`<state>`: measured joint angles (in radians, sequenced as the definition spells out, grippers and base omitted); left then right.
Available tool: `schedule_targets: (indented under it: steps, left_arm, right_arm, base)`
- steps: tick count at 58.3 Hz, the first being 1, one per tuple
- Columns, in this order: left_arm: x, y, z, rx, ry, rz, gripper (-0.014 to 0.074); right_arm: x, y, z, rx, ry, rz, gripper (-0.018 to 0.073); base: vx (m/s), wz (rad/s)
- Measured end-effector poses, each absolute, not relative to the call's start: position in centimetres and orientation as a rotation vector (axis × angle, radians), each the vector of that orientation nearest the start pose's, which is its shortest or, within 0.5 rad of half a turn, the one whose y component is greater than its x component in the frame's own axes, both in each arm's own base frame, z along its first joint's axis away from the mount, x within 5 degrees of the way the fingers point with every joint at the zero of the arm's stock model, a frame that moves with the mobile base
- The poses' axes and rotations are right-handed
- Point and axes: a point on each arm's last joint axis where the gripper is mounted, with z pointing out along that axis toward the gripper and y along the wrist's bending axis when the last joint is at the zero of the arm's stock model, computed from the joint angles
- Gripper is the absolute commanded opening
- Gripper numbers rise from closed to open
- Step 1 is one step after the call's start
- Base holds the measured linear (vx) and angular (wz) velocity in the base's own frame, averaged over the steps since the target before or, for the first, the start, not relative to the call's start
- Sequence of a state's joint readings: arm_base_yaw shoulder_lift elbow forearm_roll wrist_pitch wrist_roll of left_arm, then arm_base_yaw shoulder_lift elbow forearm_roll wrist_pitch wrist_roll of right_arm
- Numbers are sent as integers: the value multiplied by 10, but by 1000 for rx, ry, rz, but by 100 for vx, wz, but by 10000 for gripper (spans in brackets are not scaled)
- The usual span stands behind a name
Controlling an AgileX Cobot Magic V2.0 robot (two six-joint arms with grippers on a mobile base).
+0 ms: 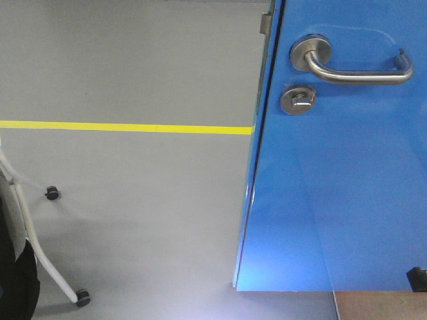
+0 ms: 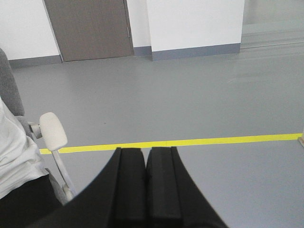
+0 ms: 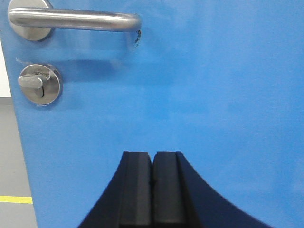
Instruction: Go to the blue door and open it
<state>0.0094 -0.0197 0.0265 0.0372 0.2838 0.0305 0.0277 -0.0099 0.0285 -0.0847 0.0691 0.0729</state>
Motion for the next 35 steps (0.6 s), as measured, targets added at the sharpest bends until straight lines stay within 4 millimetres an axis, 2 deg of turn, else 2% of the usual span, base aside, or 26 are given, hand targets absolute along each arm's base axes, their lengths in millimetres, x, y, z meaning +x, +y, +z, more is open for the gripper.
schedule_targets:
  steps: [35]
  left_arm:
    - [54,1,180,43,1774,64,70]
  right_arm:
    - [57,1,198,-26,1571,8,2]
  base:
    - [0,0]
